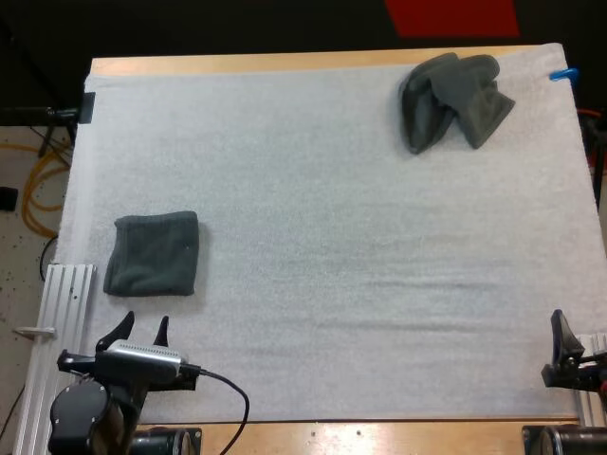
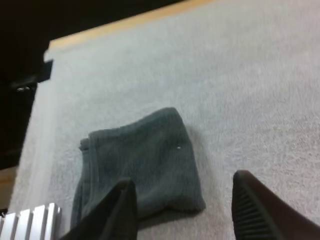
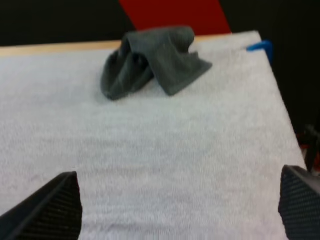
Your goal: Pick towel from pile fold and stack
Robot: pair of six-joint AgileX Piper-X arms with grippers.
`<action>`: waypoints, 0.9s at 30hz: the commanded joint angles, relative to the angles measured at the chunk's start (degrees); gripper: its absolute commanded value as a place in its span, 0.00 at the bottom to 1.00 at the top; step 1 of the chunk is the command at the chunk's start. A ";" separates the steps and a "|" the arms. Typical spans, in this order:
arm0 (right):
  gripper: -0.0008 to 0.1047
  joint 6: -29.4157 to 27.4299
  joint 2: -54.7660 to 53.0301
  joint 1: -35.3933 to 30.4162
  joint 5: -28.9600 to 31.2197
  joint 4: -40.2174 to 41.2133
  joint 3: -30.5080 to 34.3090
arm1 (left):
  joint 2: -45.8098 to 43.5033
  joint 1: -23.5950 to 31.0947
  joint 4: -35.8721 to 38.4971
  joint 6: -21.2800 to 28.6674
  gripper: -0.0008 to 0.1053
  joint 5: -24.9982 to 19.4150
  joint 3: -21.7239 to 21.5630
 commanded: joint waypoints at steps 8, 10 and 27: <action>0.75 0.35 -2.22 -0.24 -0.20 0.85 2.47 | -8.06 0.03 -1.37 -1.13 0.40 -0.55 -0.34; 0.75 0.35 -2.22 -0.24 -0.20 0.85 2.46 | -8.06 0.03 -1.37 -1.13 0.40 -0.55 -0.34; 0.75 0.81 -2.22 -0.24 -0.20 0.85 2.46 | -8.06 0.03 -1.37 -1.13 0.40 -0.55 -0.34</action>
